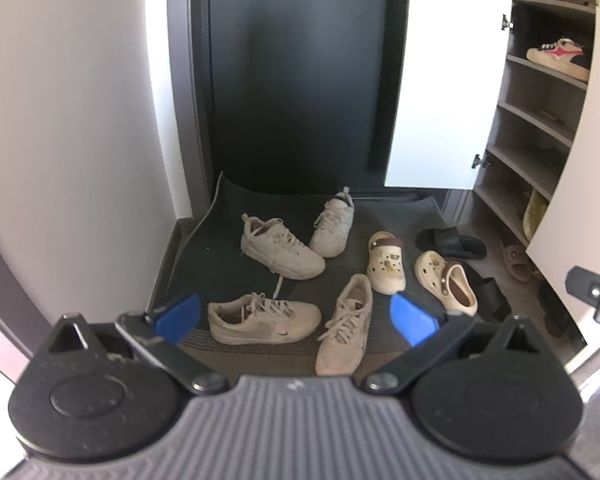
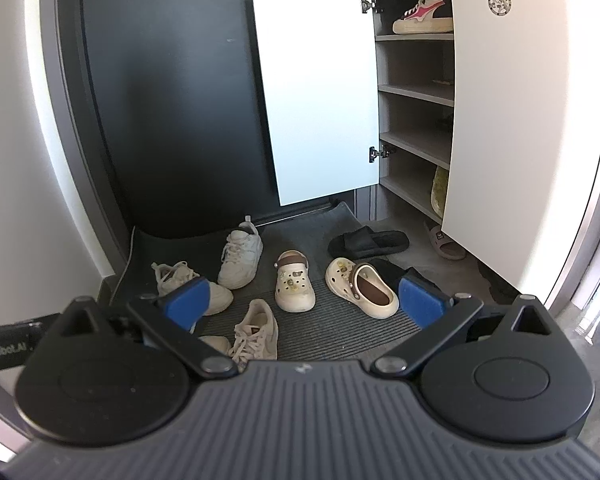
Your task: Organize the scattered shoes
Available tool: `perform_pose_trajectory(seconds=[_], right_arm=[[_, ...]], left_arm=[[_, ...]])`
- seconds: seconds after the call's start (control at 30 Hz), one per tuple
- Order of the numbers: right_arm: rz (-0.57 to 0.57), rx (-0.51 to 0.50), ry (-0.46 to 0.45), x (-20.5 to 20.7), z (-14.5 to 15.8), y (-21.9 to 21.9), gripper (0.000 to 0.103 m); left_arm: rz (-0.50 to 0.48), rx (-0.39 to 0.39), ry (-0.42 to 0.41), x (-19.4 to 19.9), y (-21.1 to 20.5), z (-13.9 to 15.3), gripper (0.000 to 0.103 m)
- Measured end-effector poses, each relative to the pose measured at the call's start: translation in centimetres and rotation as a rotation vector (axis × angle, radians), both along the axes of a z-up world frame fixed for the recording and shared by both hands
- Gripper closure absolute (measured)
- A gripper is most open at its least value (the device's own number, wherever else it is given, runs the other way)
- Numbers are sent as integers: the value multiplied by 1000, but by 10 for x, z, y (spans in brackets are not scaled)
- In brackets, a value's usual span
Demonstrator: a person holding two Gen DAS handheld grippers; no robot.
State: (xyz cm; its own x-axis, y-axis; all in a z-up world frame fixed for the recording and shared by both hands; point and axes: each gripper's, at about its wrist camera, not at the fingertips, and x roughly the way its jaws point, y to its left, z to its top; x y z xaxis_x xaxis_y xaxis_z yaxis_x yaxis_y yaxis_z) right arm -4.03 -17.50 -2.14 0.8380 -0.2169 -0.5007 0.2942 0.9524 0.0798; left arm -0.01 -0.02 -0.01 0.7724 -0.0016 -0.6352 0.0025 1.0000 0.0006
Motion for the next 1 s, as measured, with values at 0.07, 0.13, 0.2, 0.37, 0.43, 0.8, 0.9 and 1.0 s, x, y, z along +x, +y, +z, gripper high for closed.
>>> perform_pose_trajectory(seconds=[0.07, 0.13, 0.2, 0.37, 0.43, 0.8, 0.9, 1.0], right_arm=[[-2, -3, -2, 0, 0, -2, 0], [-4, -2, -5, 0, 0, -6, 0], [-11, -2, -11, 1, -1, -14, 0], [-27, -34, -30, -7, -1, -6, 0], [-20, -15, -28, -8, 1, -12, 0], [-20, -14, -30, -12, 0, -15, 0], [-27, -18, -27, -12, 0, -14, 0], [-33, -17, -27, -11, -1, -13, 0]], left_arm=[[-6, 2, 4, -1, -1, 0, 0], [-9, 1, 11, 0, -2, 0, 0], [-1, -4, 17, 3, -1, 3, 0], [-8, 16, -15, -2, -4, 7, 0], [-9, 16, -12, 0, -4, 9, 0], [-24, 5, -1, 13, -1, 12, 0], [-28, 1, 2, 15, -1, 13, 0], [-31, -5, 14, 19, 1, 13, 0]])
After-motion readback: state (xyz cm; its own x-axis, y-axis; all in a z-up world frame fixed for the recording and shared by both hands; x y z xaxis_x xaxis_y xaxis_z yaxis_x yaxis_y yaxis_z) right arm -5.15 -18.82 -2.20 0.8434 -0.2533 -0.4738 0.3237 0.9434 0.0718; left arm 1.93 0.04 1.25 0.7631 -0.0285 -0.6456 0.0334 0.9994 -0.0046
